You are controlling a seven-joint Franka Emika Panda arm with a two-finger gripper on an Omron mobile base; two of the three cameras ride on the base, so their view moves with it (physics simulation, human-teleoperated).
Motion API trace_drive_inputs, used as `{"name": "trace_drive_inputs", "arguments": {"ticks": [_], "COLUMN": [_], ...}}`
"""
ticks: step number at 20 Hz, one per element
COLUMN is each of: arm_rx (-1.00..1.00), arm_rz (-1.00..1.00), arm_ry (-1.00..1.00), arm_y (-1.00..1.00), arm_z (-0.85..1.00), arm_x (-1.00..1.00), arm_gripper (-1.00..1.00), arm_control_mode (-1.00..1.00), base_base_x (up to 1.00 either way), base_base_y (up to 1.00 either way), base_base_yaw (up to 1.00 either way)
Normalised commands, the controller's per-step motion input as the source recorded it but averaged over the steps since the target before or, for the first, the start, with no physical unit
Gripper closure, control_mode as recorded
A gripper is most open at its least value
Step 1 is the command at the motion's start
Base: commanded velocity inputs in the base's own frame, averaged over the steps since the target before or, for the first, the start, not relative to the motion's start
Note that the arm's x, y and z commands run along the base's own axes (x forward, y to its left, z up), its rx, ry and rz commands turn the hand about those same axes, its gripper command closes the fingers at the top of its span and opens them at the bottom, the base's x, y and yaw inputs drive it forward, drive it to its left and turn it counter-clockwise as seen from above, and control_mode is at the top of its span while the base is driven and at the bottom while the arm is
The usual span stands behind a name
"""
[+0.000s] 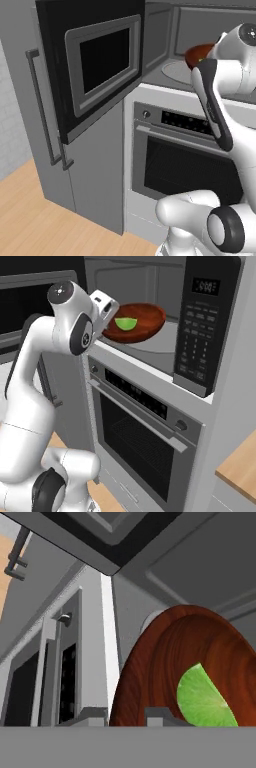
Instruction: Pick the lemon wedge from the sink and place it in the bowl. Then pick the bowl and place it in the microwave. Then close the microwave door and press the start button.
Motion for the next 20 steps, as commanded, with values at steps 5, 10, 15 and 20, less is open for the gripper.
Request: {"name": "trace_drive_inputs", "arguments": {"ticks": [5, 10, 15, 20], "arm_rx": [0.00, 0.00, 0.00, 0.00], "arm_rz": [0.00, 0.00, 0.00, 0.00], "arm_ry": [0.00, 0.05, 0.06, 0.04], "arm_y": [-0.45, -0.21, -0.15, -0.10], "arm_z": [0.01, -0.06, -0.19, -0.25], "arm_x": [0.53, 0.52, 0.41, 0.32], "arm_gripper": [1.00, 1.00, 1.00, 1.00], "arm_control_mode": [-1.00, -1.00, -1.00, -1.00], "base_base_x": [0.00, 0.00, 0.00, 0.00], "base_base_y": [0.00, 0.00, 0.00, 0.00], "base_base_yaw": [0.00, 0.00, 0.00, 0.00]}}
